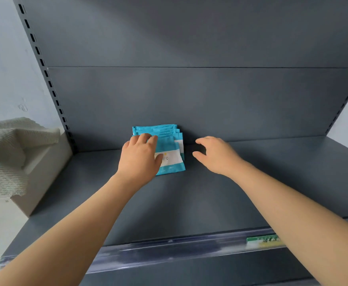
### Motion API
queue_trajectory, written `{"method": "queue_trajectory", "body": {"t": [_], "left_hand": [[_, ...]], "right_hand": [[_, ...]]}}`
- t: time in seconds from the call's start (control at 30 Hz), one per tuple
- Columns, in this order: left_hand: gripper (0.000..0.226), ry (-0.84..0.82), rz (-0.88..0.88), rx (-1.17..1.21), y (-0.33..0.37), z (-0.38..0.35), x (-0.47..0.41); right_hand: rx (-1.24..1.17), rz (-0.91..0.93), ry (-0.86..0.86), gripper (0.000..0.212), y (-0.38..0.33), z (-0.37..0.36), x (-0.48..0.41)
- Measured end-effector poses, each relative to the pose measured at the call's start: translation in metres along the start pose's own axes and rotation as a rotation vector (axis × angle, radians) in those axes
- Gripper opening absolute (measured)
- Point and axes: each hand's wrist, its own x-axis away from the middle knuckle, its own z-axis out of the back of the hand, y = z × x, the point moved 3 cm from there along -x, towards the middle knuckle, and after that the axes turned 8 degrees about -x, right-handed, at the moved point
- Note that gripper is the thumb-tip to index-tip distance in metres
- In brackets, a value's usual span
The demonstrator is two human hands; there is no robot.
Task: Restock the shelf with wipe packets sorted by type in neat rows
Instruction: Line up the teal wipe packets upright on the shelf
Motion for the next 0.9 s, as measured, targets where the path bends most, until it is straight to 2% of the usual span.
{"method": "queue_trajectory", "body": {"t": [0.17,0.37,0.5,0.7,0.9], "left_hand": [[0.040,-0.038,-0.167,0.005,0.072,0.010,0.005],[0.040,0.013,-0.370,-0.022,0.179,0.026,0.019],[0.040,0.034,-0.509,0.051,0.280,0.038,0.035],[0.033,0.023,-0.623,0.241,0.451,0.046,0.064],[0.034,-0.036,-0.734,0.277,0.604,0.037,0.085]], "right_hand": [[0.084,-0.035,0.036,0.040,0.035,0.029,0.050],[0.156,-0.072,0.107,0.039,0.102,0.075,0.126],[0.178,-0.130,0.166,0.037,0.172,0.111,0.188],[0.209,-0.220,0.191,0.037,0.300,0.173,0.285],[0.226,-0.364,0.187,0.037,0.423,0.215,0.360]]}}
